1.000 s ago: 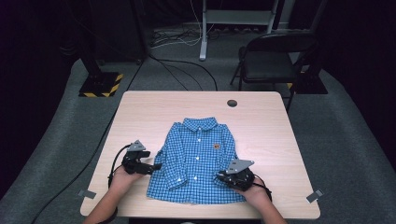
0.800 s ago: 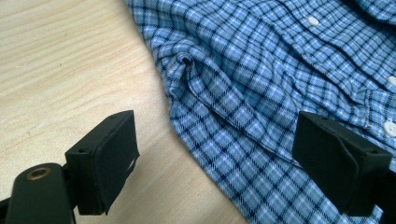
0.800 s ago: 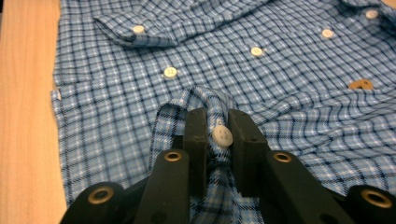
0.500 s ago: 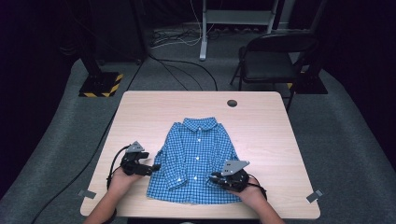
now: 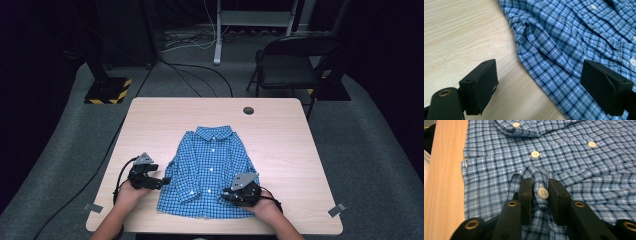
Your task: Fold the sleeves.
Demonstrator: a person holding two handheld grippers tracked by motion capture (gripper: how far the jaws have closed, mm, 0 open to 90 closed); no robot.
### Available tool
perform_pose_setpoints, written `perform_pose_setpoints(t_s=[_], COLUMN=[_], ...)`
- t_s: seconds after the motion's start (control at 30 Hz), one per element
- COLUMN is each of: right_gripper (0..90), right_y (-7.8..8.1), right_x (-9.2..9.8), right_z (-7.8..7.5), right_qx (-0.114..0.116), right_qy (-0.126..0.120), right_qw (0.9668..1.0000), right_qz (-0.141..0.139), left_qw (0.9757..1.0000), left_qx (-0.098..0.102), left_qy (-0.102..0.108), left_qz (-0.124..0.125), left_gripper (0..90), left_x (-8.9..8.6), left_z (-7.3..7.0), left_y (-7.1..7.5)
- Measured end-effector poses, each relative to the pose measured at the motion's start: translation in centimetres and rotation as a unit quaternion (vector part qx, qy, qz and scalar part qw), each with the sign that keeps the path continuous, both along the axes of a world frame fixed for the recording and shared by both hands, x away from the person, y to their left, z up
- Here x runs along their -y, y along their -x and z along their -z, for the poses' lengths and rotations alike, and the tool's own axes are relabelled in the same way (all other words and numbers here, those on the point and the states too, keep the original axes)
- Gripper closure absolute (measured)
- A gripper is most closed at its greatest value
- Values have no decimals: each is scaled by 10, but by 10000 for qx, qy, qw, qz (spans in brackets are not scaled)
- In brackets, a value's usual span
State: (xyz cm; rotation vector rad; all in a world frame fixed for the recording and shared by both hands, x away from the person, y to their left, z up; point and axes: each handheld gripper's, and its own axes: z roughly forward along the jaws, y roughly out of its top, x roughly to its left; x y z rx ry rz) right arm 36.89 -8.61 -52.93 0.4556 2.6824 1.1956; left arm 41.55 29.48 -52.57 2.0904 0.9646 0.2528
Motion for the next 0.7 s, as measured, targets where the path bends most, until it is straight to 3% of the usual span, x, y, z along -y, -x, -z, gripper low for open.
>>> perform_pose_setpoints(t_s=[0.23, 0.47, 0.7], right_gripper=[552, 459, 404], right_y=[2, 1, 0], right_x=[-3, 0, 5], right_z=[0, -7, -11], right_qx=[-85, -203, -242], right_qy=[-55, -465, -673], right_qw=[9999, 9987, 9974], right_qz=[-75, -89, -9], left_qw=[10000, 10000, 9997], left_qx=[-3, -22, -5], left_qy=[-23, -35, -68], left_qz=[24, 68, 245], left_gripper=[139, 138, 137], left_x=[1, 3, 11], left_z=[0, 1, 1], left_y=[0, 0, 2])
